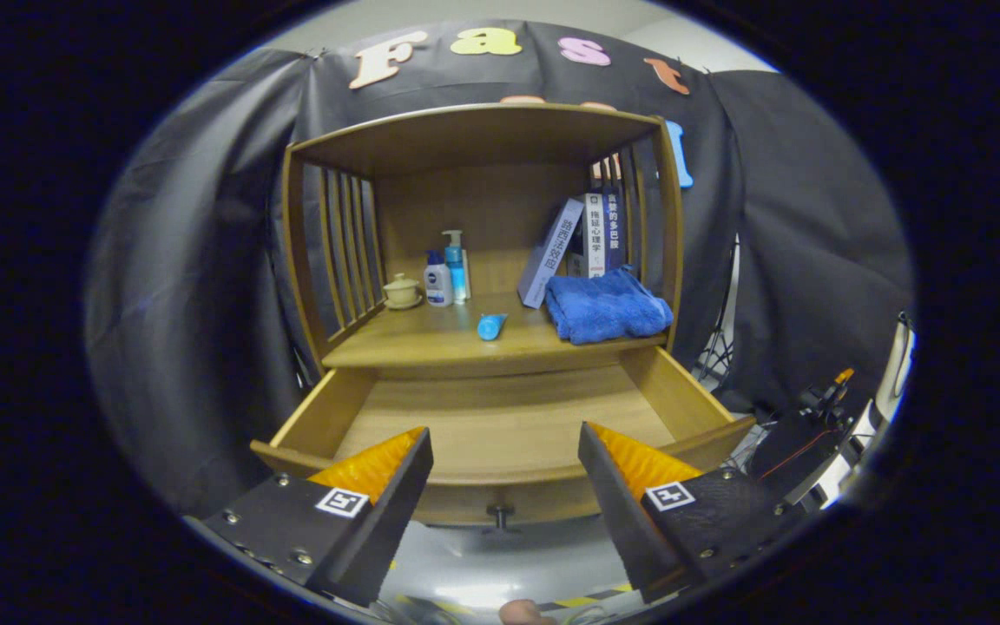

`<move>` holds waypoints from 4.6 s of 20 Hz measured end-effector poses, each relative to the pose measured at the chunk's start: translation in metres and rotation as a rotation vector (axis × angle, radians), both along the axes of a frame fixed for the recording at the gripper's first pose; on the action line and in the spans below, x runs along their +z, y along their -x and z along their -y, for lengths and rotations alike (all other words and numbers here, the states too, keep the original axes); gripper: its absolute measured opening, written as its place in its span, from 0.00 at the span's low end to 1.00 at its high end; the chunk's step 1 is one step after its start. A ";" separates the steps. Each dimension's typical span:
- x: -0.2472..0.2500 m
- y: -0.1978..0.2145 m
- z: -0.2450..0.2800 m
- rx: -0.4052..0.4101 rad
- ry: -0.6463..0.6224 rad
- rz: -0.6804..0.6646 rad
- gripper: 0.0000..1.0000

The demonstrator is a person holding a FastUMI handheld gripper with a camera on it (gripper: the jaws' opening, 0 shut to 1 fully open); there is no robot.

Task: Pull open the drawer, take out the items inside it, and place them on the countertop above the cabinet.

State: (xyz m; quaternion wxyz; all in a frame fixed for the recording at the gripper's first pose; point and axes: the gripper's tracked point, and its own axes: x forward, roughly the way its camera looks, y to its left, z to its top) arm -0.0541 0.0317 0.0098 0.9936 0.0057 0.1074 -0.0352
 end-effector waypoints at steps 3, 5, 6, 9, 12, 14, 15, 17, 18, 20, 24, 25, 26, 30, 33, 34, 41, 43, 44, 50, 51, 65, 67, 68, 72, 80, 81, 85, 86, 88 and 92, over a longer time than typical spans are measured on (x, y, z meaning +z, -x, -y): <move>-0.016 0.015 -0.008 0.019 0.007 0.041 1.00; -0.028 0.022 -0.018 0.044 0.009 0.072 1.00; -0.037 0.025 -0.021 0.052 0.022 0.086 1.00; -0.066 0.029 -0.032 0.072 0.048 0.104 1.00; -0.100 0.026 -0.040 0.083 0.058 0.054 1.00; -0.113 0.023 -0.041 0.072 0.059 0.039 1.00; -0.118 0.021 -0.043 0.073 0.044 0.037 0.99; -0.123 0.018 -0.044 0.062 0.011 0.055 0.99; -0.126 0.014 -0.041 0.051 0.007 0.063 0.99; -0.132 0.007 -0.041 0.049 0.006 0.060 0.99; -0.137 -0.003 -0.038 0.038 0.005 0.079 0.98; -0.135 -0.003 -0.038 0.030 0.020 0.095 0.98; -0.137 -0.004 -0.038 0.024 0.040 0.097 0.98; -0.137 -0.006 -0.037 0.004 0.097 0.117 0.97; -0.138 -0.006 -0.035 0.013 0.081 0.105 0.97; -0.136 -0.005 -0.036 0.031 0.046 0.108 0.97; -0.141 -0.015 -0.013 0.009 -0.047 0.079 0.99; -0.146 -0.030 -0.016 0.032 -0.060 0.071 1.00; -0.149 -0.041 -0.016 0.044 -0.061 0.066 1.00; -0.150 -0.059 -0.018 0.037 -0.017 0.106 0.98; -0.148 -0.066 -0.019 0.036 0.002 0.108 0.98; -0.136 -0.193 -0.029 0.032 0.048 0.111 0.99; -0.134 -0.204 -0.031 0.029 0.051 0.111 0.99; -0.135 -0.209 -0.031 0.027 0.066 0.110 0.99; -0.134 -0.219 -0.032 0.023 0.097 0.122 0.99; -0.133 -0.229 -0.032 0.019 0.102 0.122 0.99; -0.133 -0.230 -0.032 0.020 0.109 0.113 0.99; -0.110 -0.217 -0.036 0.031 0.117 0.168 0.99; -0.104 -0.209 -0.038 0.038 0.123 0.179 0.99; -0.094 -0.187 -0.045 0.051 0.105 0.180 0.99; -0.084 -0.137 -0.049 0.071 0.103 0.165 0.99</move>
